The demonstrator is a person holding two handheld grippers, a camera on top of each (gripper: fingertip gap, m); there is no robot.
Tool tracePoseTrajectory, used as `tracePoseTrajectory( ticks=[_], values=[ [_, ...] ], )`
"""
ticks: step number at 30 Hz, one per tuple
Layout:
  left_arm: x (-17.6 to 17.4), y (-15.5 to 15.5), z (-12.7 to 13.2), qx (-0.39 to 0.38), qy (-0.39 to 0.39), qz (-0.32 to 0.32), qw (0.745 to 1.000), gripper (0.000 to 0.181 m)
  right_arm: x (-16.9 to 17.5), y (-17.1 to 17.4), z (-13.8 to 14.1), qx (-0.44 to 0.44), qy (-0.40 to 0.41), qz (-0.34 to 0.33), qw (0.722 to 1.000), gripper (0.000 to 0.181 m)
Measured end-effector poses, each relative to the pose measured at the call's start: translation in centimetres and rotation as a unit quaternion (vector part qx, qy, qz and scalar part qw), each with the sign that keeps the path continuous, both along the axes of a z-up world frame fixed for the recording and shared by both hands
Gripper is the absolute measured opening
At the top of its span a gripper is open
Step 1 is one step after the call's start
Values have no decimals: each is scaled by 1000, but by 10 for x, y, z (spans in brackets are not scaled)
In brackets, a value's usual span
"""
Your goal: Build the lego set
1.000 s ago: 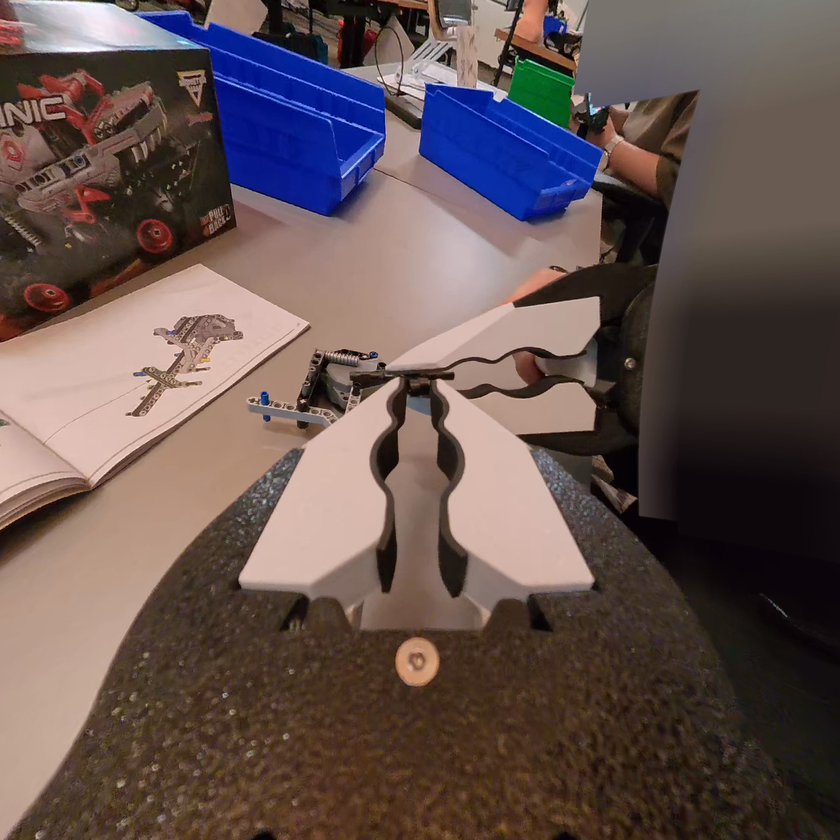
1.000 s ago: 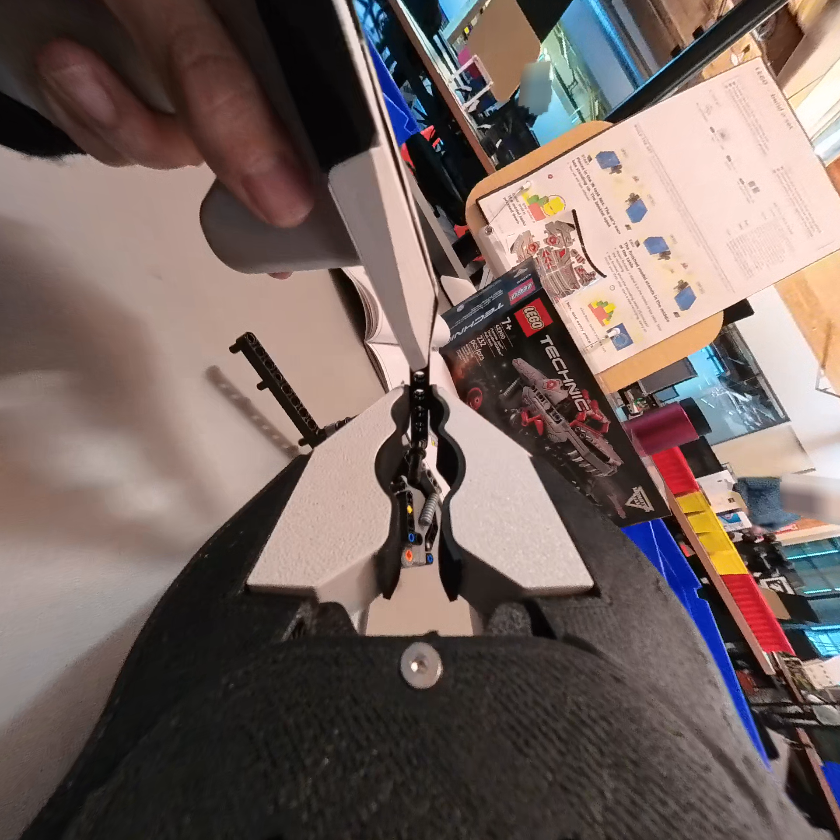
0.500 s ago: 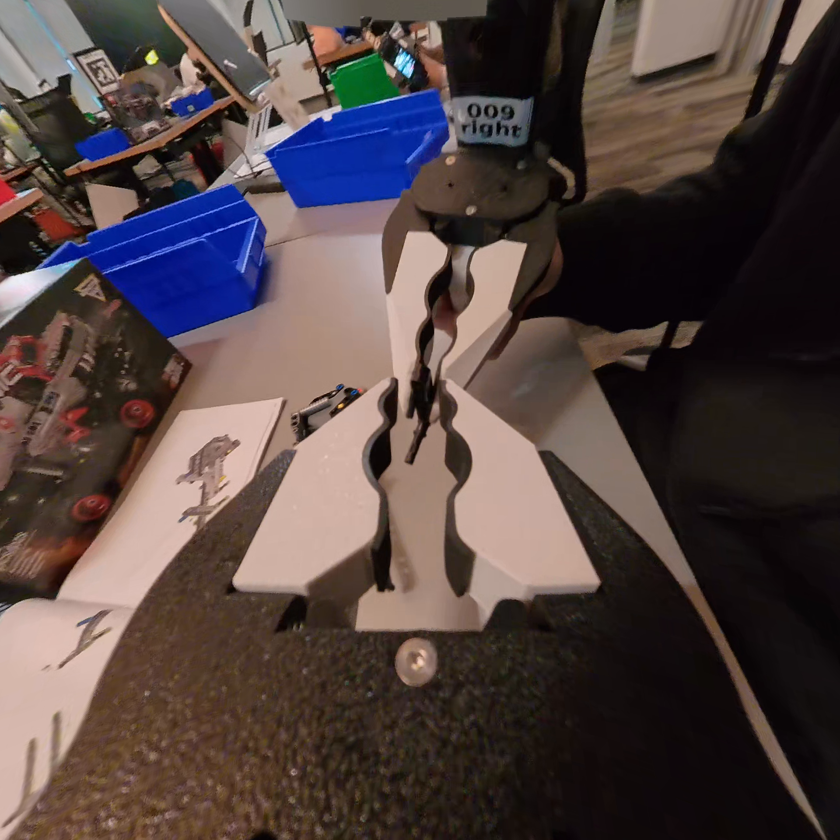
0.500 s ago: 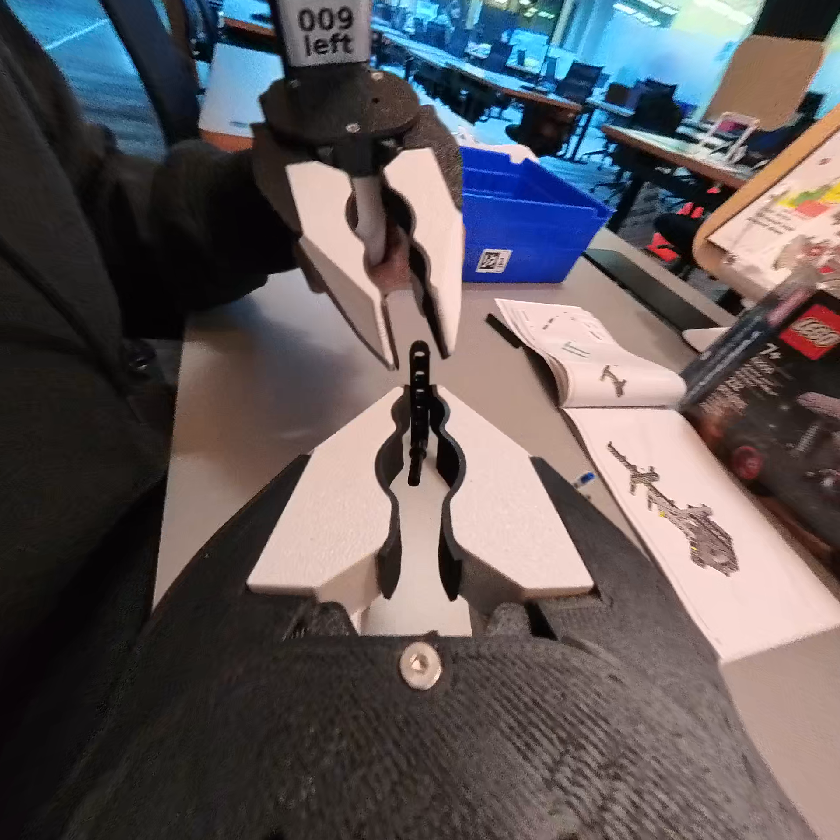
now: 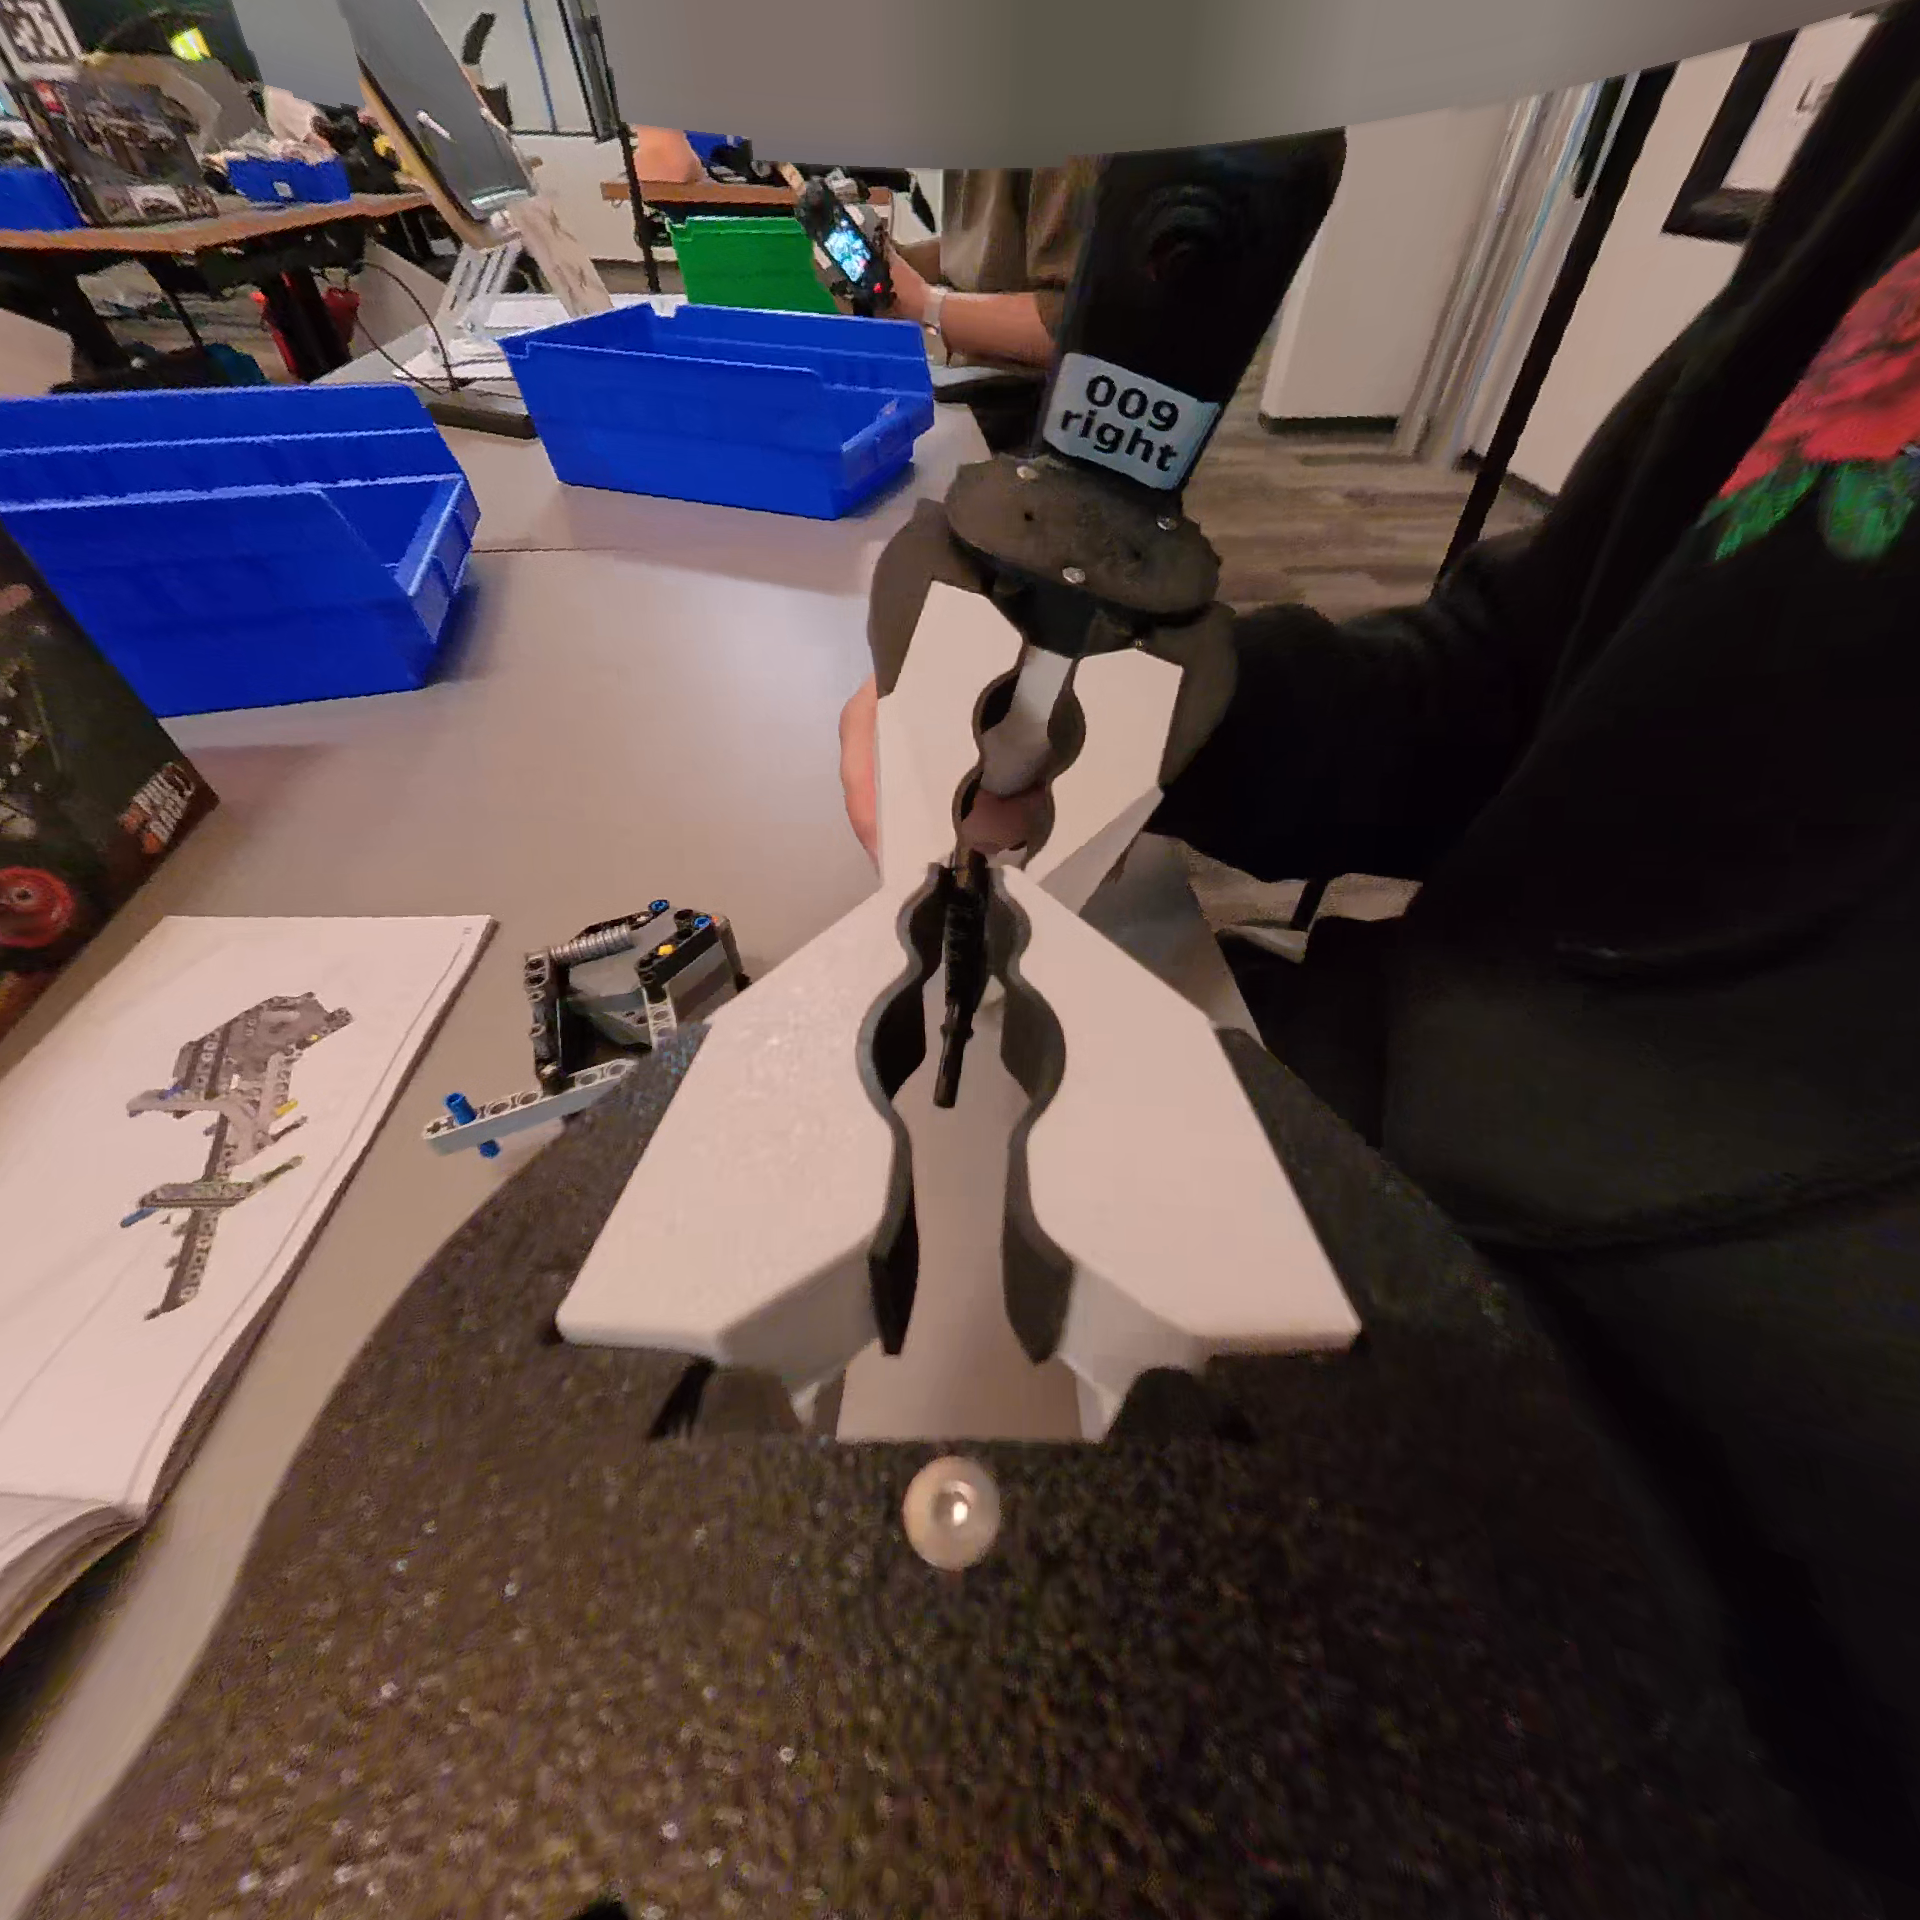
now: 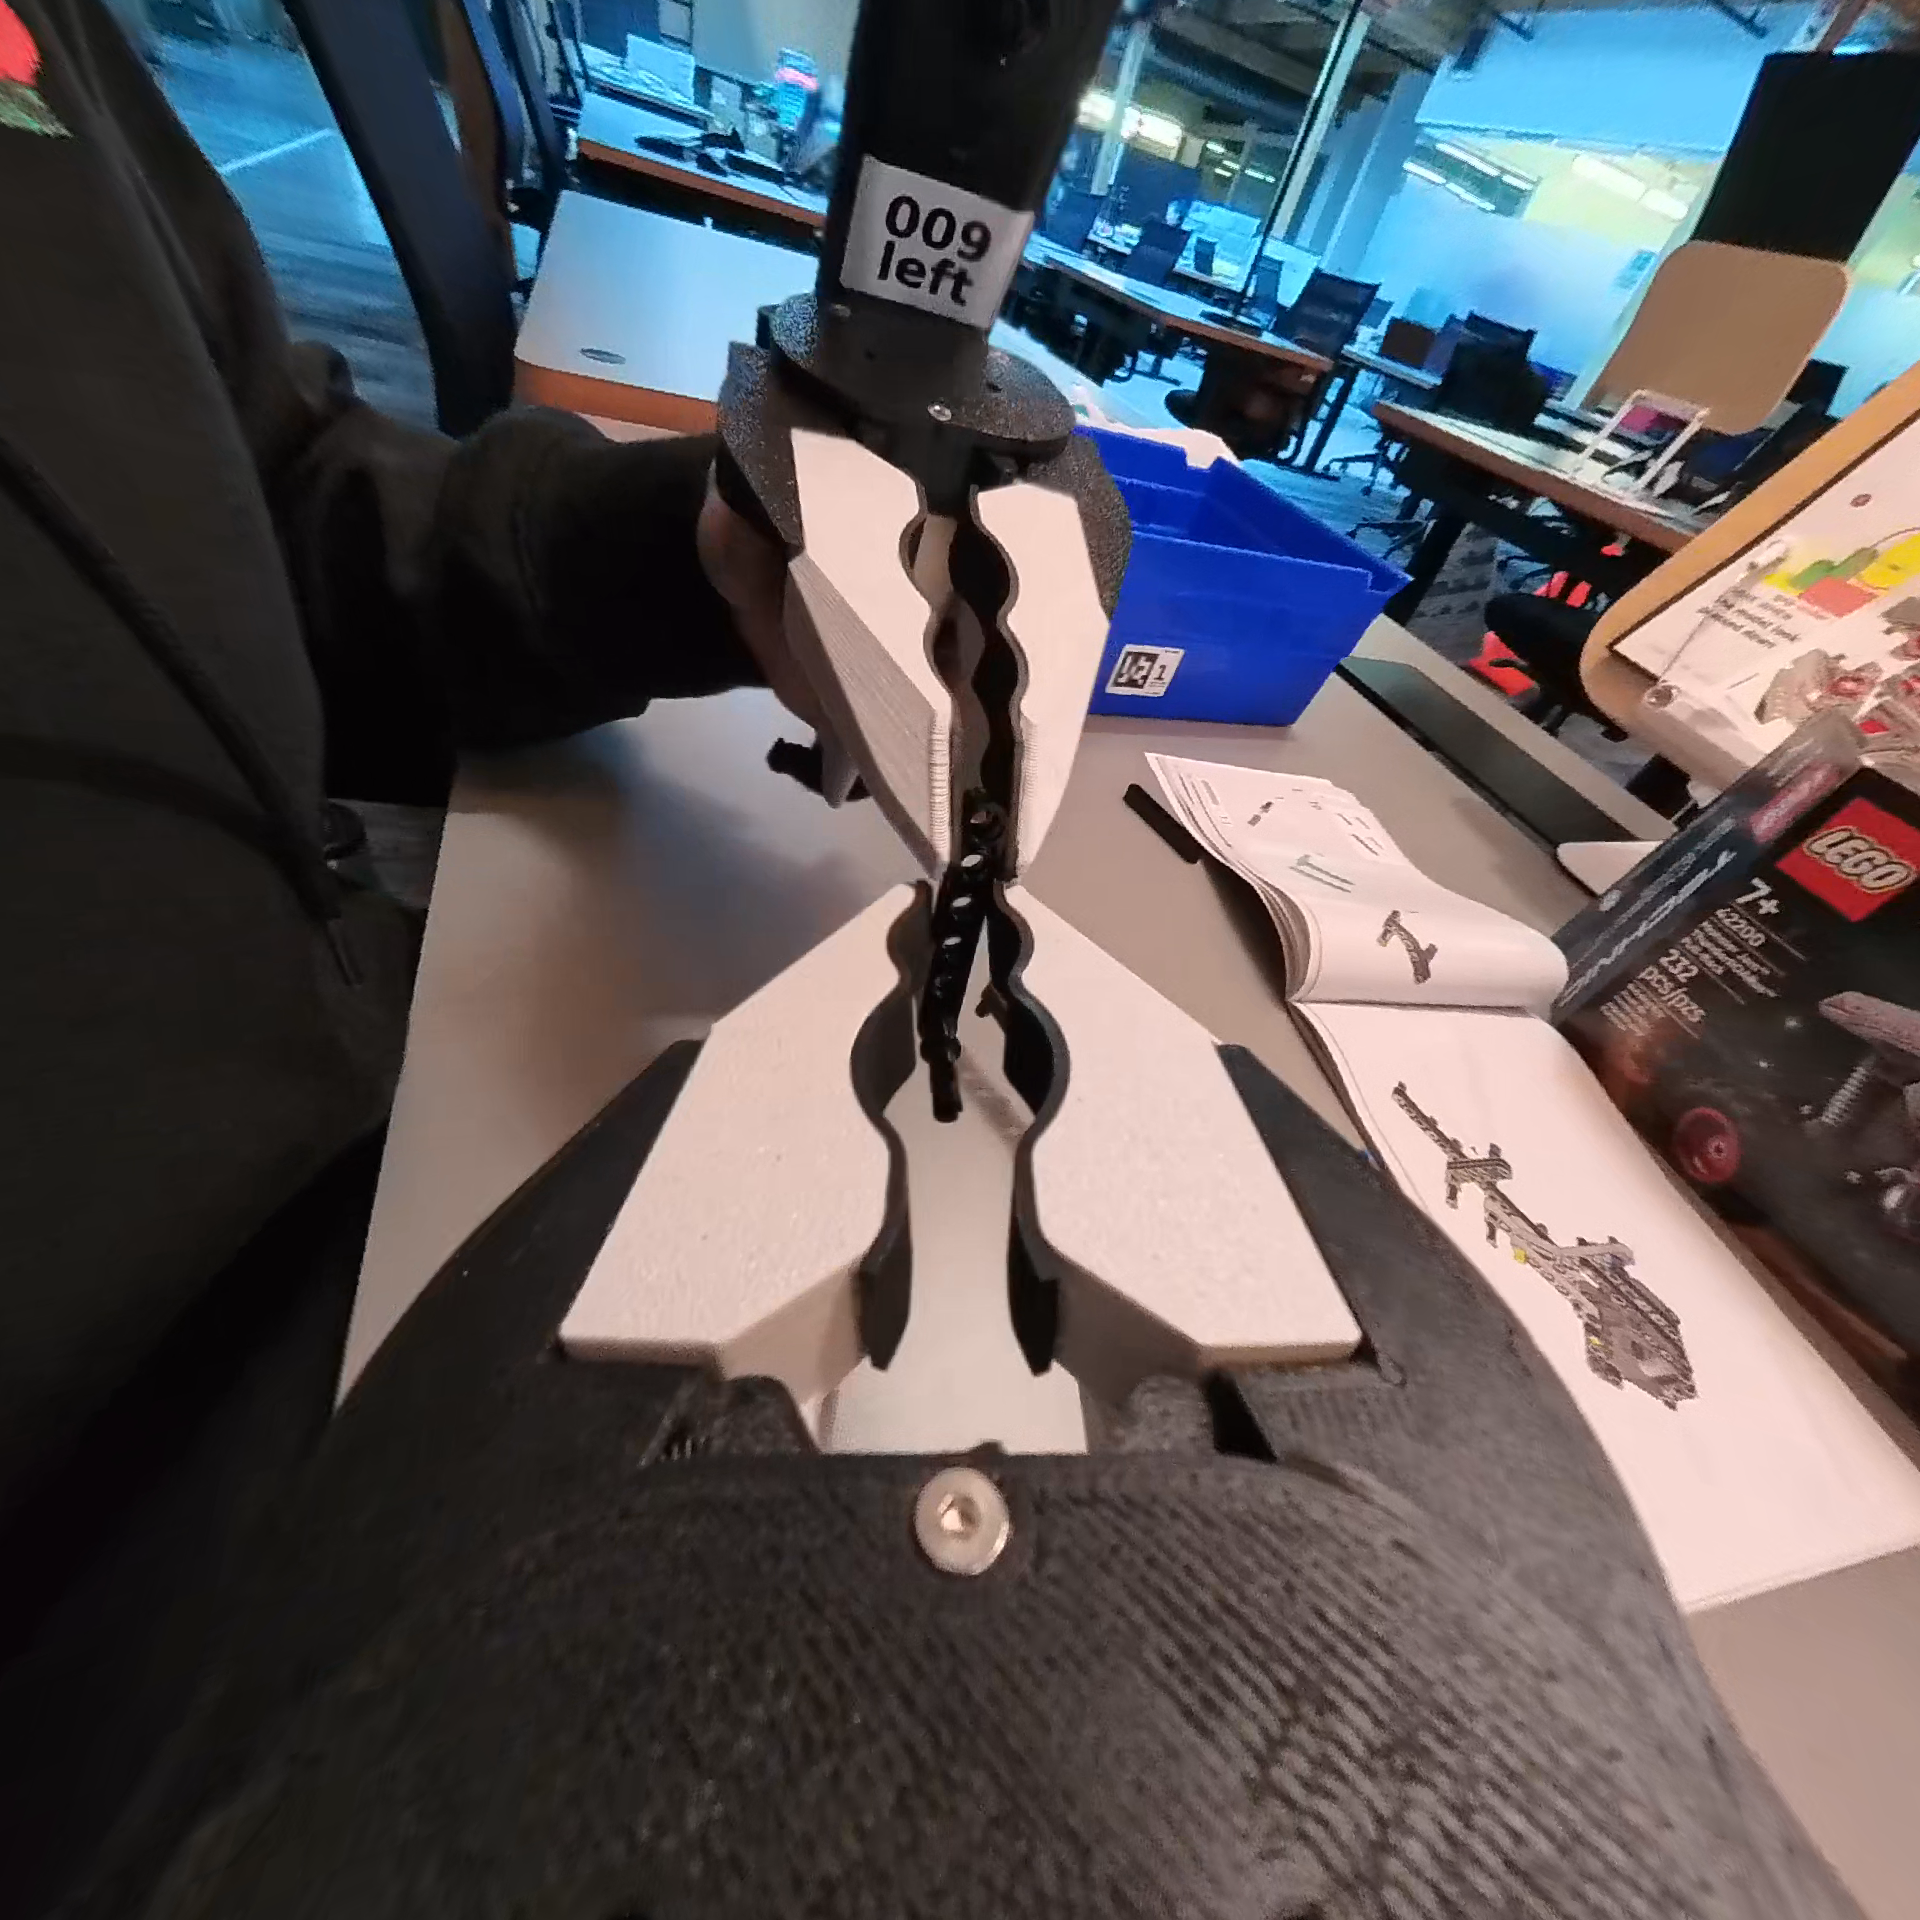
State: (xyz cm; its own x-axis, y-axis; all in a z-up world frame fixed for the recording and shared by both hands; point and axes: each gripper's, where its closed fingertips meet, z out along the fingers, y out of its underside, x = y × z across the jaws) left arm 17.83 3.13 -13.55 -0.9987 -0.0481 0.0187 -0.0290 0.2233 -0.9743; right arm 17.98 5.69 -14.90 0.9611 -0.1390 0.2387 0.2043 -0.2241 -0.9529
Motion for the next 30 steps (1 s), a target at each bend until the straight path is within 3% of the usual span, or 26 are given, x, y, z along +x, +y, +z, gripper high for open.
tracePoseTrajectory(
  ticks=[5, 7, 9, 10, 12, 16, 18, 22, 26, 30],
  values=[
    [5, 2, -4, 14, -25, 18, 999, 8, 9, -2, -4, -7, -17, -26, 999, 5],
    [27, 18, -1, 34, -88, 79, 992, 27, 18, -11, -11, -32, -7, -41, 999, 5],
    [71, 54, -7, 106, -161, 187, 963, 26, 32, -28, -15, -50, -4, -72, 996, 5],
    [94, 75, -19, 163, -178, 232, 942, 24, 36, -35, -17, -57, 11, -78, 995, 5],
    [122, 103, -56, 280, -157, 254, 912, 11, 45, -47, -17, -47, 20, -98, 994, 5],
    [145, 116, -107, 382, -80, 275, 879, 0, 49, -55, -26, -54, 41, -101, 993, 5],
    [156, 118, -123, 397, -32, 311, 863, 4, 48, -57, -32, -67, 48, -99, 992, 5],
    [183, 108, -120, 345, -26, 385, 856, 6, 48, -62, -35, -85, 45, -101, 990, 5],
    [188, 87, -92, 284, -95, 388, 872, 16, 49, -68, -35, -85, 45, -105, 990, 5],
    [189, 81, -91, 308, -148, 351, 872, 22, 49, -70, -32, -77, 47, -104, 990, 5]
  ],
)
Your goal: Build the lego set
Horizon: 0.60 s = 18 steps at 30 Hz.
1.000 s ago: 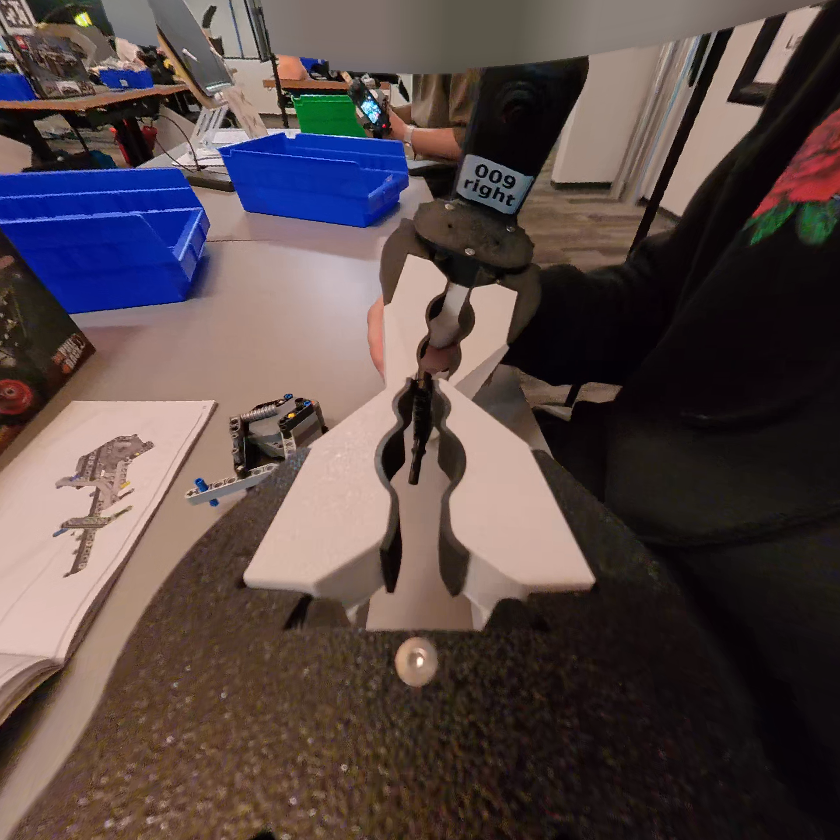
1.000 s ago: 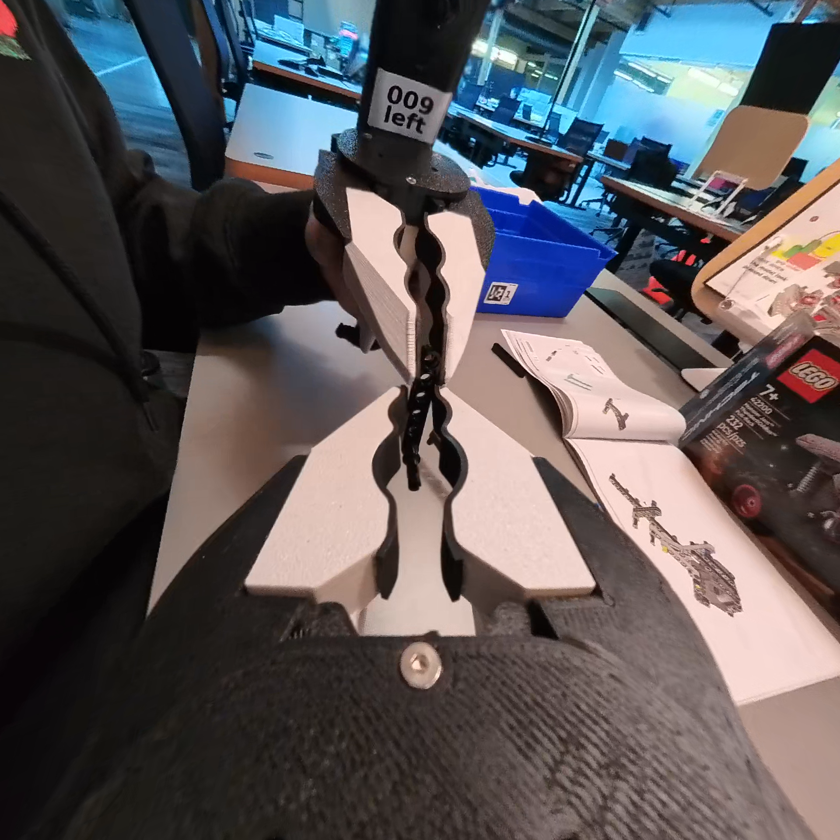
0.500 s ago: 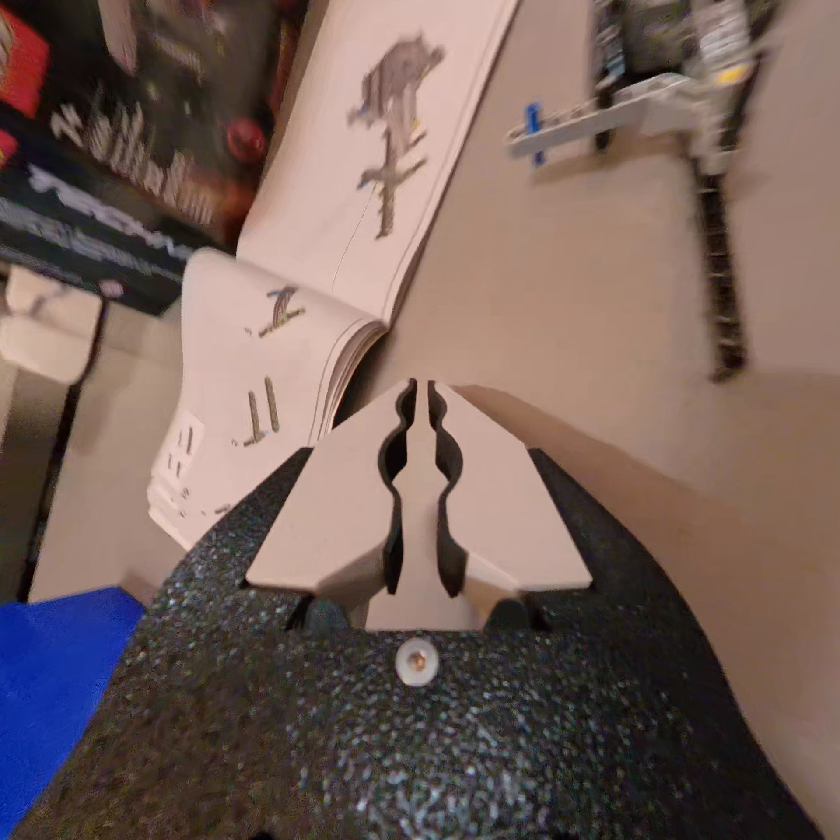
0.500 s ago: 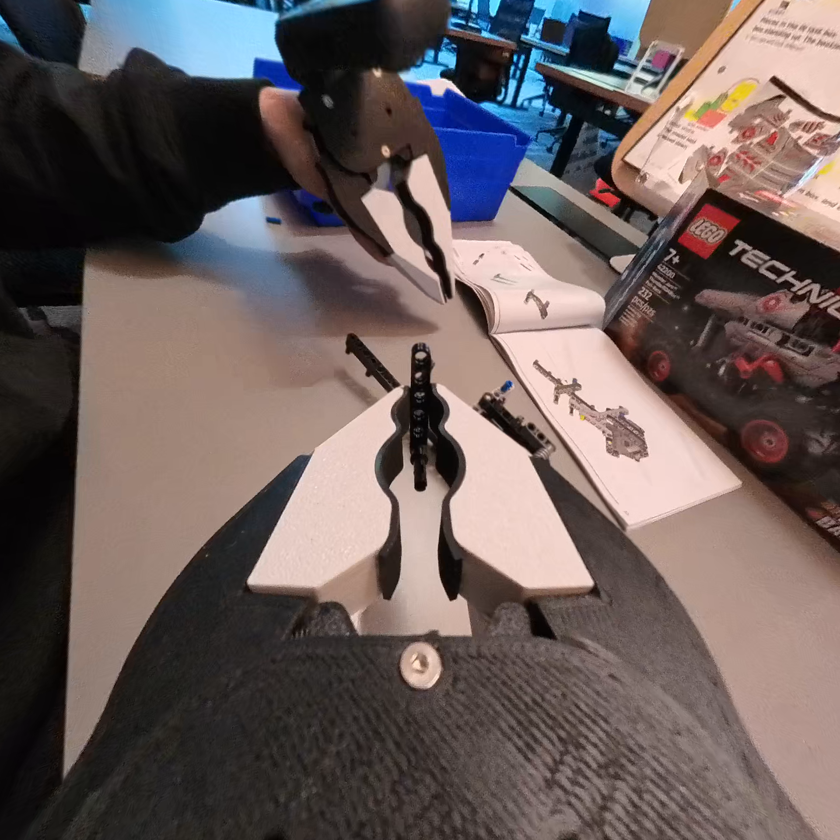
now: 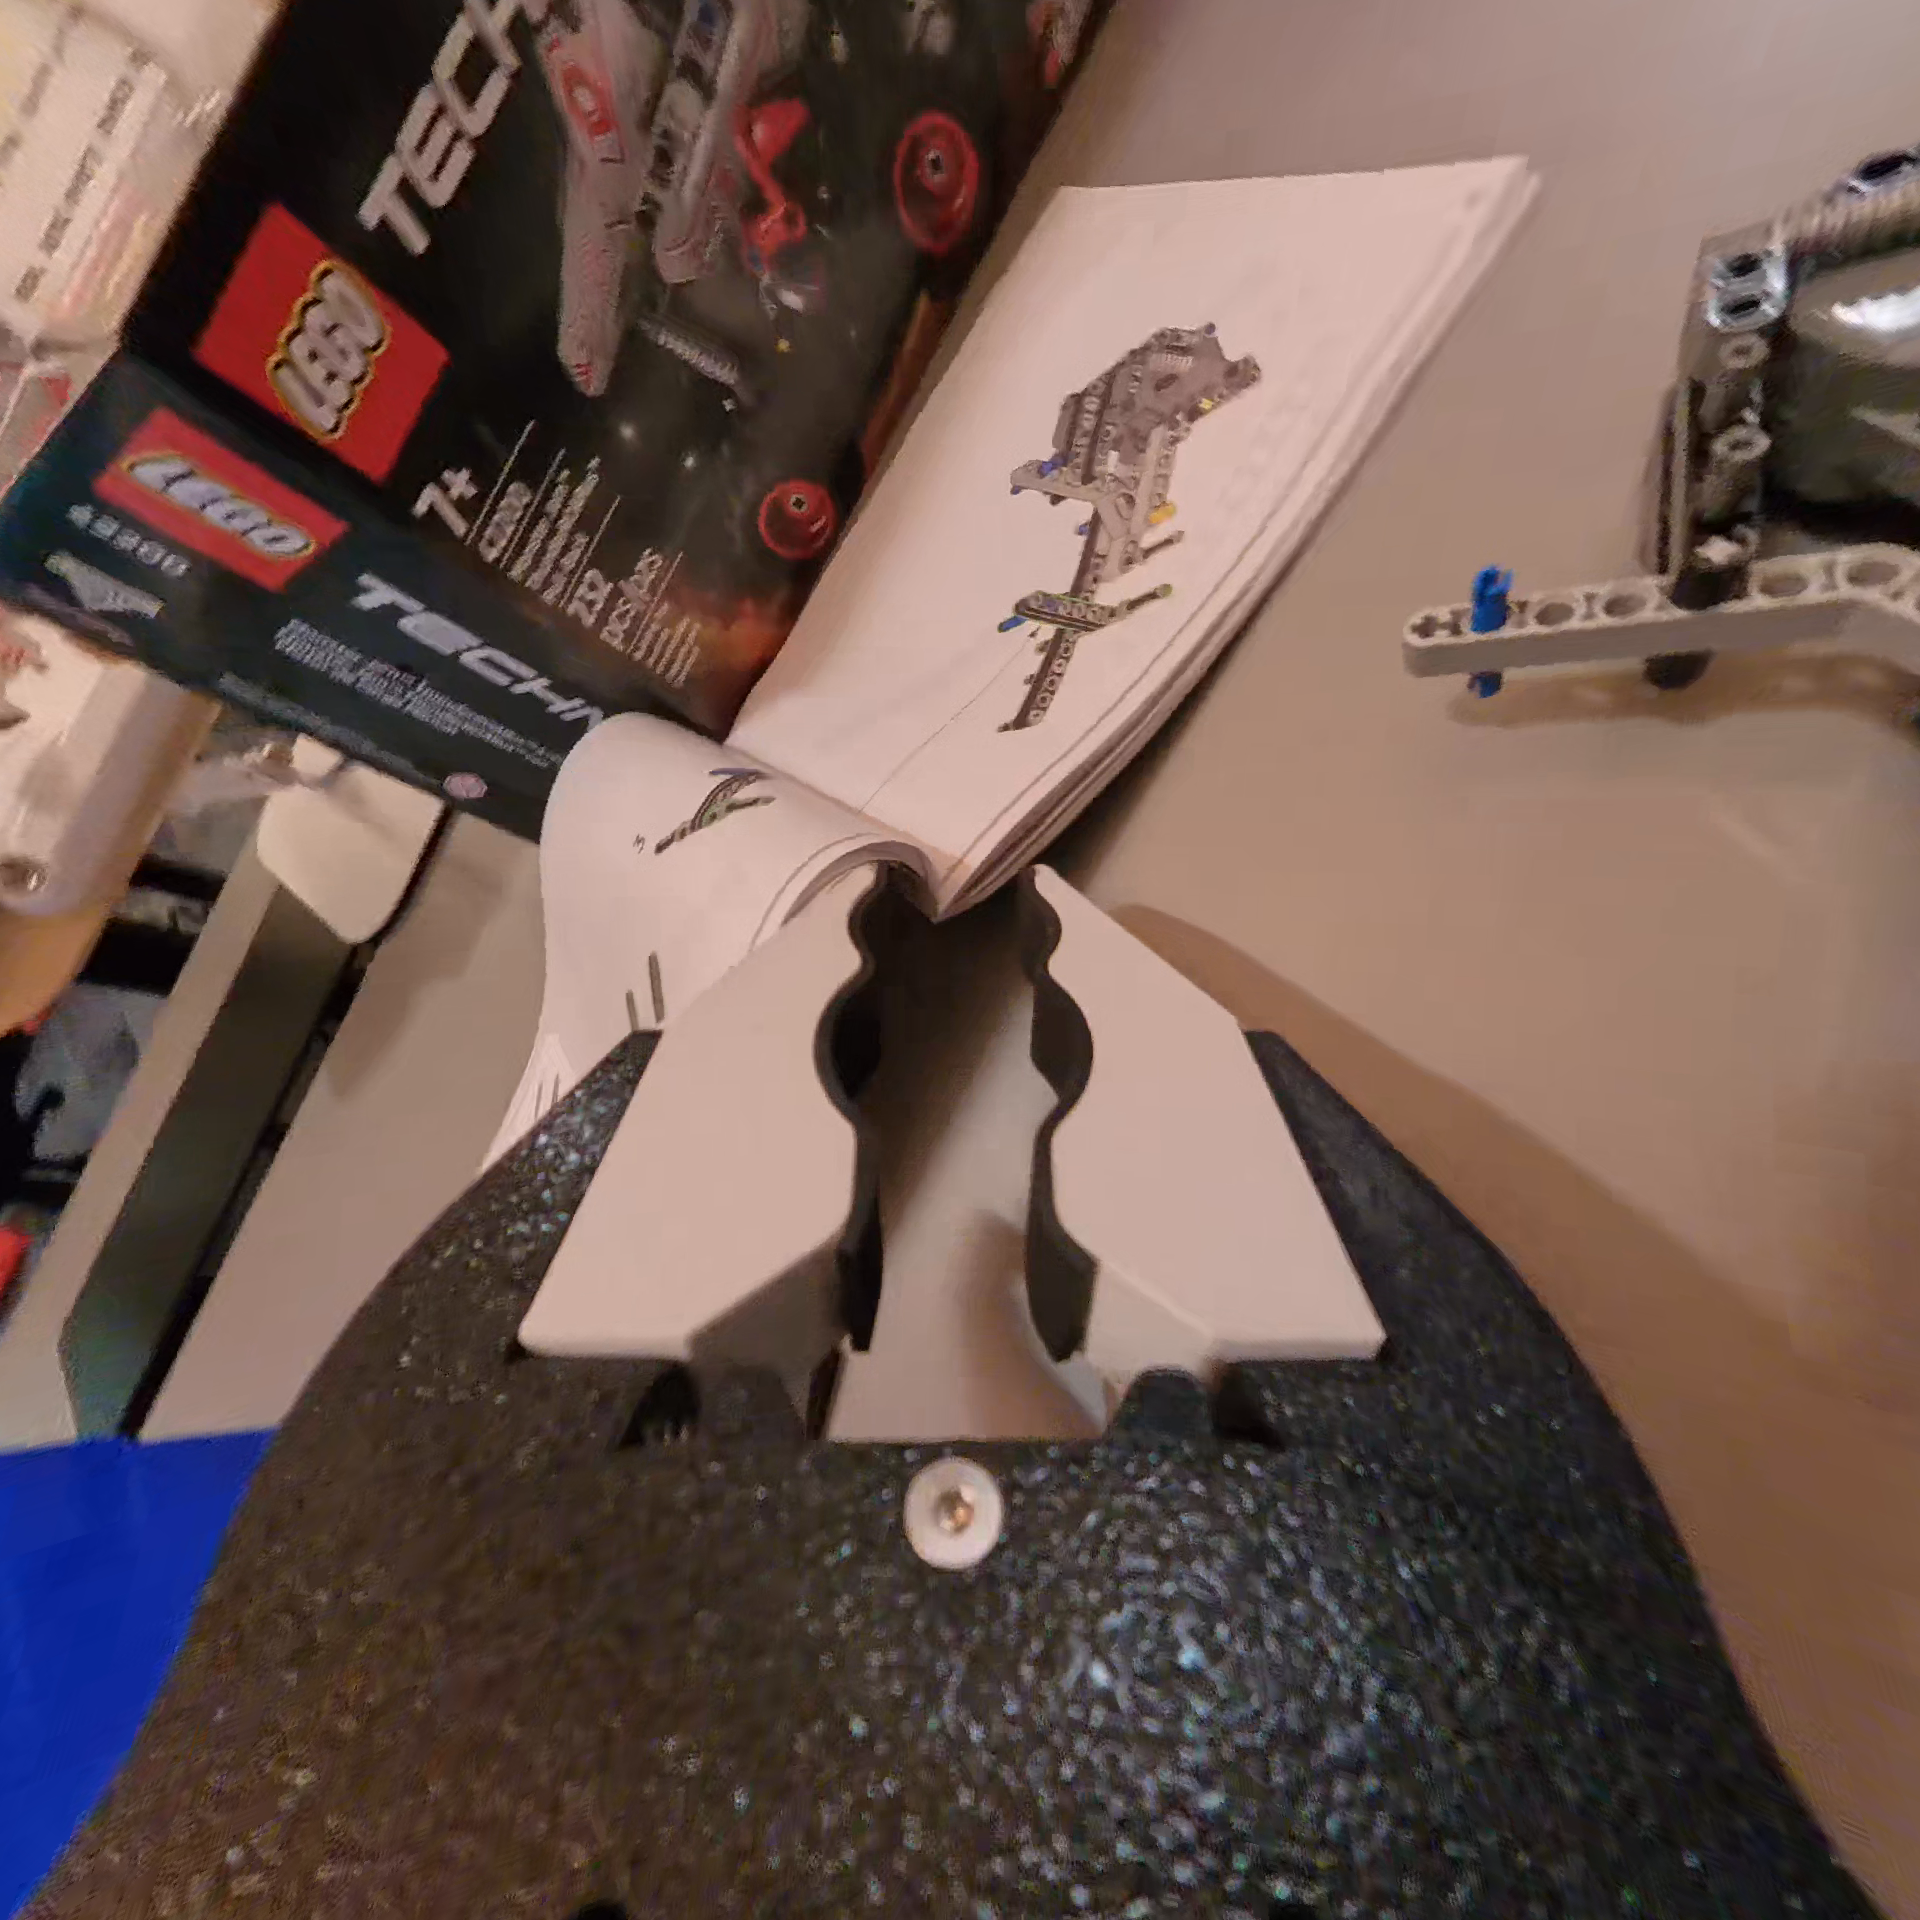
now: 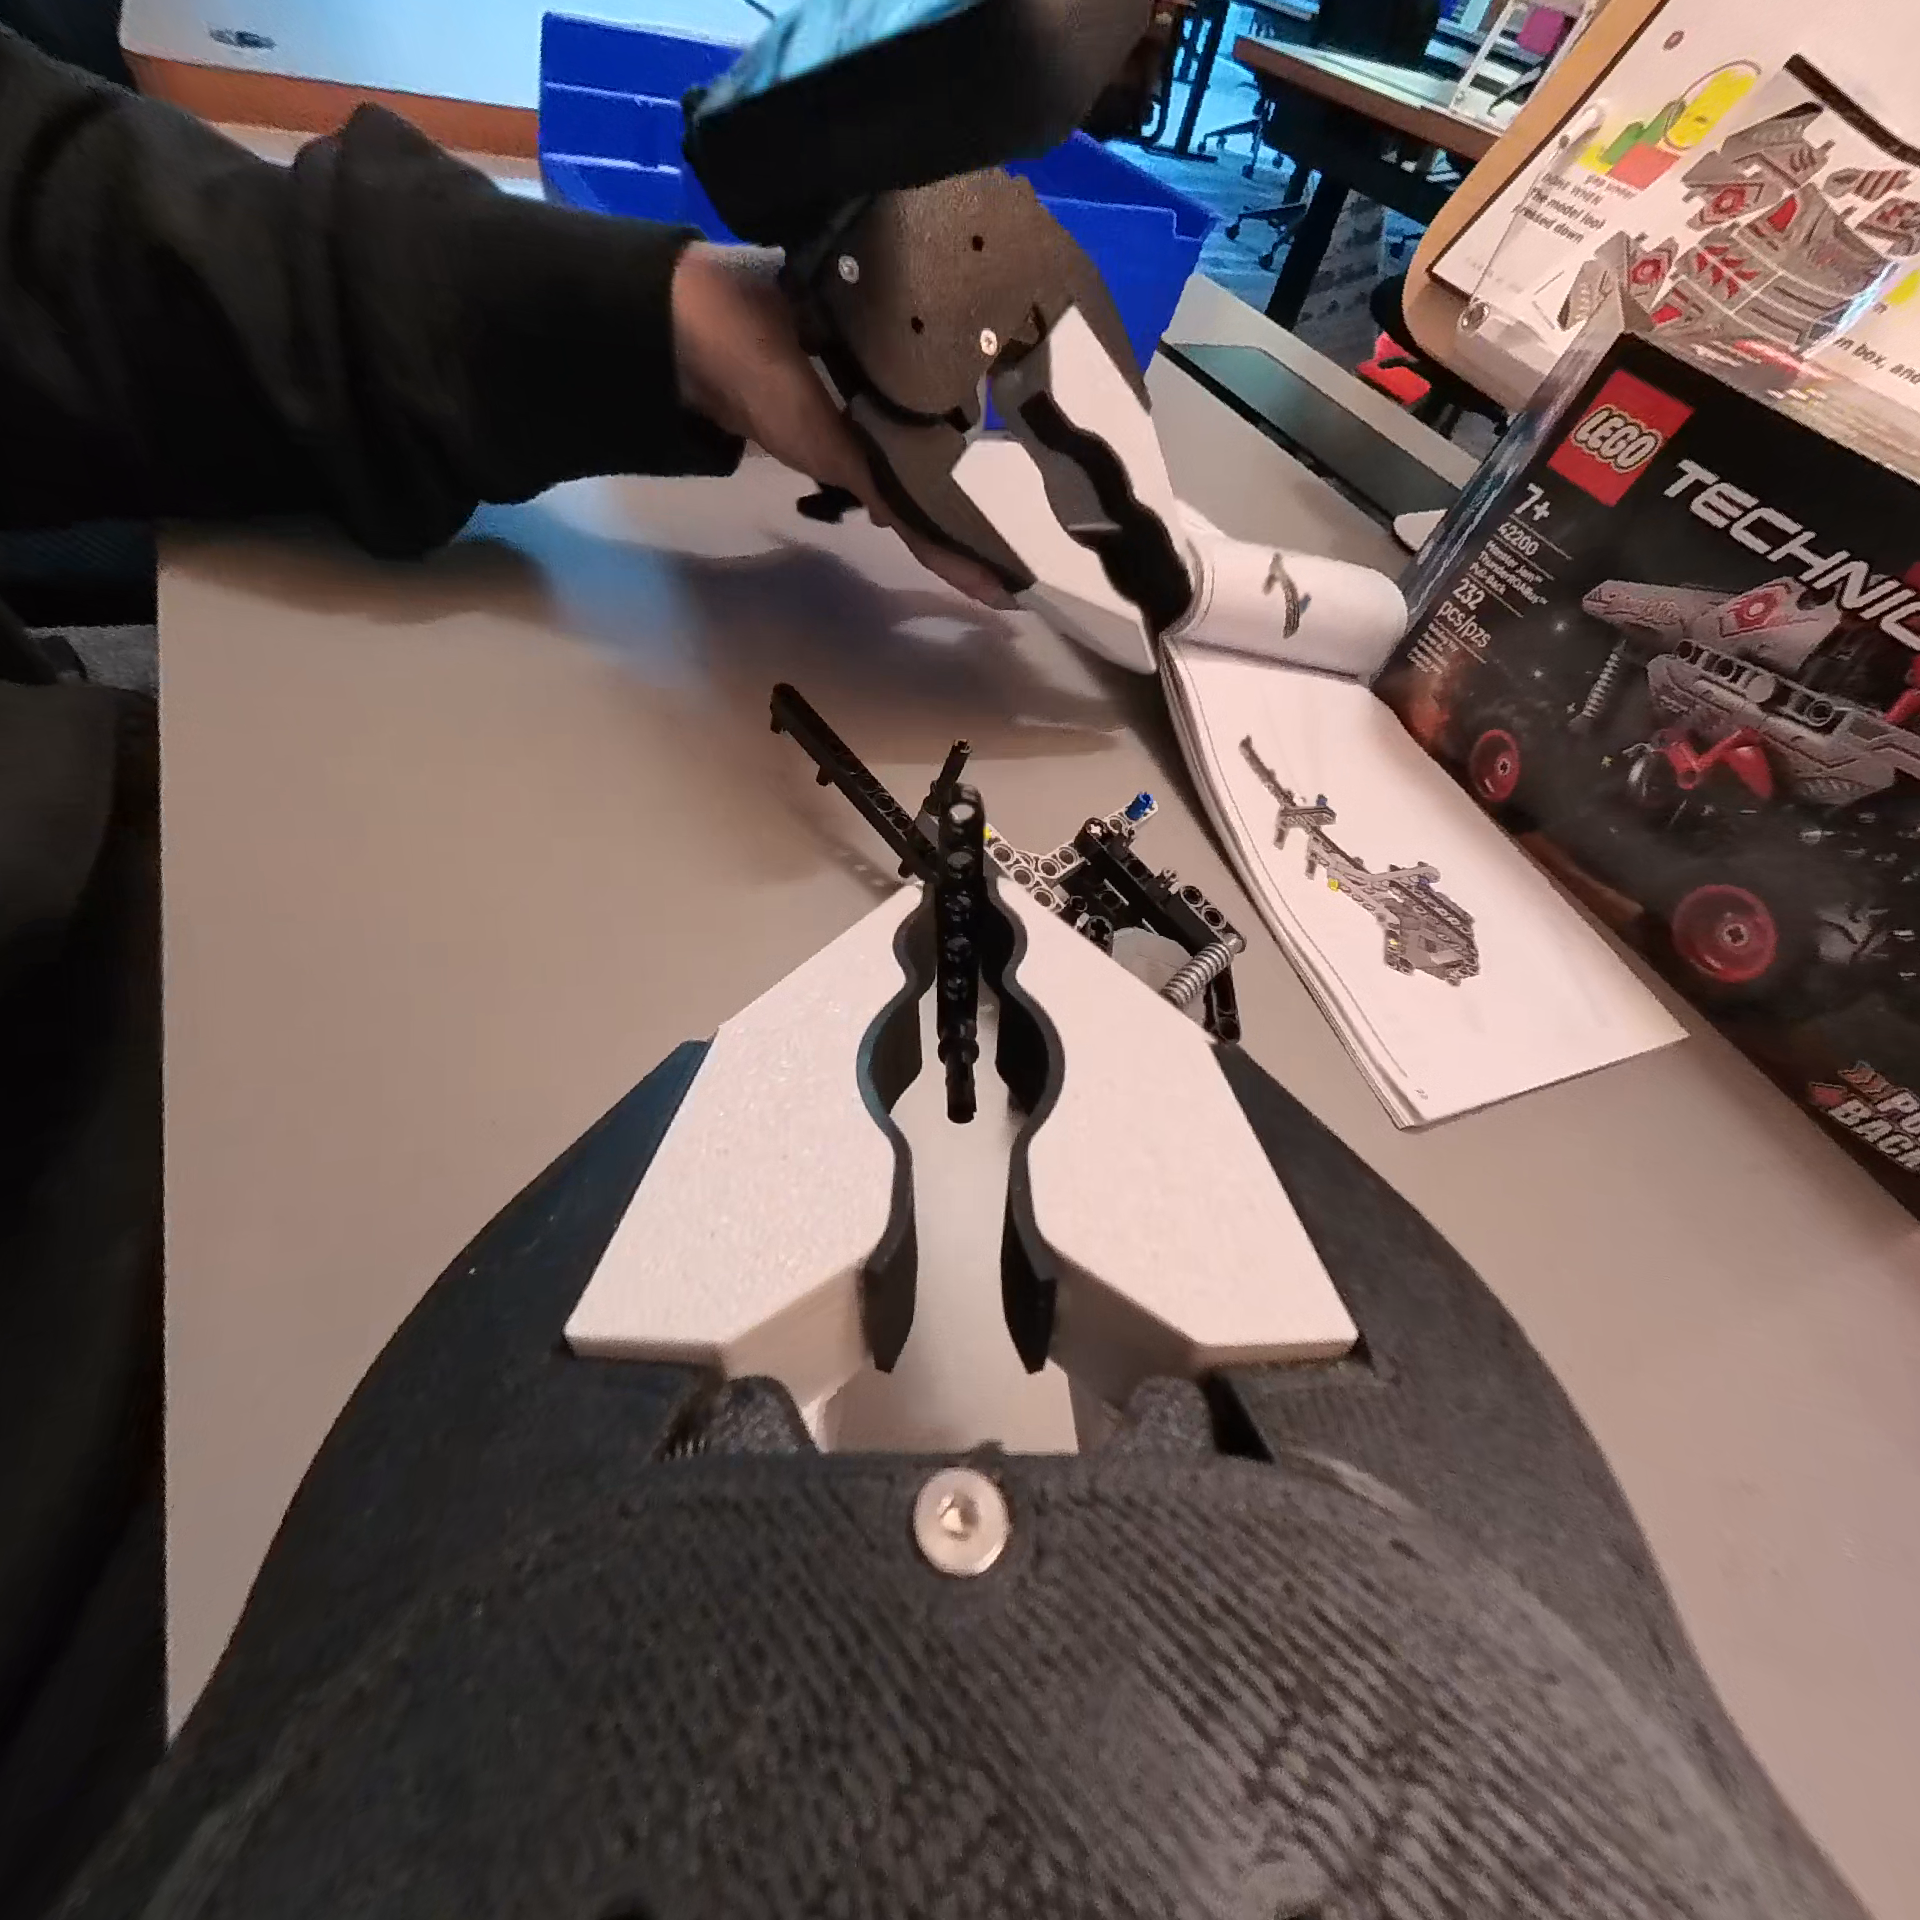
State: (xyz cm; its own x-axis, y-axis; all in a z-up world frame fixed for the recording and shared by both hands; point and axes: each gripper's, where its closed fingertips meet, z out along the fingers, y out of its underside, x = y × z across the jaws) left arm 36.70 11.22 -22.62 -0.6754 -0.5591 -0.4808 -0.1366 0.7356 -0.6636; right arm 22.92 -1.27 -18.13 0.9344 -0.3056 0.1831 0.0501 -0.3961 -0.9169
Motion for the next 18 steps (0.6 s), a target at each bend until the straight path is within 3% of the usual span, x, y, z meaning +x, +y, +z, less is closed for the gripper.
tracePoseTrajectory(
  ticks=[4, 8, 12, 18],
  values=[
    [-6, 2, -7, 23, 17, -42, 999, 22, -1, -2, -1, -8, -2, -1, 1000, 5],
    [-7, -15, 7, -66, 31, -41, 996, 25, 0, -4, -1, -11, -3, -2, 1000, 5],
    [-7, -32, 6, -91, 49, -34, 994, 26, 0, -4, 2, -5, -6, -2, 1000, 5],
    [-42, -62, -20, -46, 90, -121, 987, 31, 0, -6, 1, -6, -2, -4, 1000, 5]
  ],
)
